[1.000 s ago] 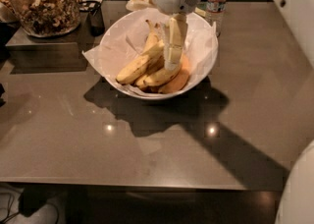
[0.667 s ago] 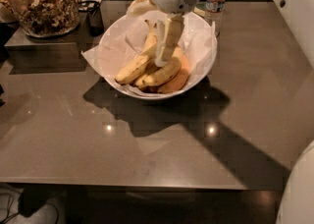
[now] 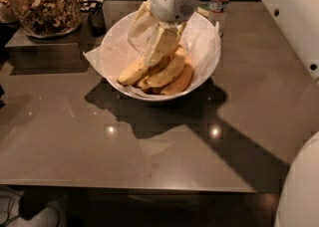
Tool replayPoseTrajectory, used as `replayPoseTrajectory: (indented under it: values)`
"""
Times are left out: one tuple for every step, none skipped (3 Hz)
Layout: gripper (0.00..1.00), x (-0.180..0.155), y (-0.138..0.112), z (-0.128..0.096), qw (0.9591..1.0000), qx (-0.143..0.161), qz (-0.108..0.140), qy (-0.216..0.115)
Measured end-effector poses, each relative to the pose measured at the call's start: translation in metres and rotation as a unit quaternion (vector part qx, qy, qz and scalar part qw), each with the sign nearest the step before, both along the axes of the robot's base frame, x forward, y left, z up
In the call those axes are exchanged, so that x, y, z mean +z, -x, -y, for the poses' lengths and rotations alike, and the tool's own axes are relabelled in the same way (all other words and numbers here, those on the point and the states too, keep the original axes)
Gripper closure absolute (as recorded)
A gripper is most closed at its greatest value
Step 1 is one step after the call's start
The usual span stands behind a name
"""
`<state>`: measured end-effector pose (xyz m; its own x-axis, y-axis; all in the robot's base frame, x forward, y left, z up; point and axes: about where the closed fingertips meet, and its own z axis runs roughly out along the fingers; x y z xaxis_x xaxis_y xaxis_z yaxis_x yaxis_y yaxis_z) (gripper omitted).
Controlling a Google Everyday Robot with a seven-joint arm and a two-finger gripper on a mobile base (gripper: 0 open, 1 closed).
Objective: Pick banana from white bowl
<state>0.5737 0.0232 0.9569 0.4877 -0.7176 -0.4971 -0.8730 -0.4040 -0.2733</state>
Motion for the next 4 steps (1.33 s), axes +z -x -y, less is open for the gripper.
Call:
replayPoseTrajectory:
  values:
    - [0.32, -0.024, -0.004, -0.004, 0.9998, 0.005, -0.02, -0.006]
    - [0.39, -0.045, -0.002, -0.005, 0.9991, 0.009, -0.041, -0.008]
    - [0.58, -0.044, -0.001, -0.005, 0.999, 0.009, -0.042, -0.008]
    - [0.81, -0.042, 0.004, 0.001, 0.9994, 0.0, -0.032, -0.011]
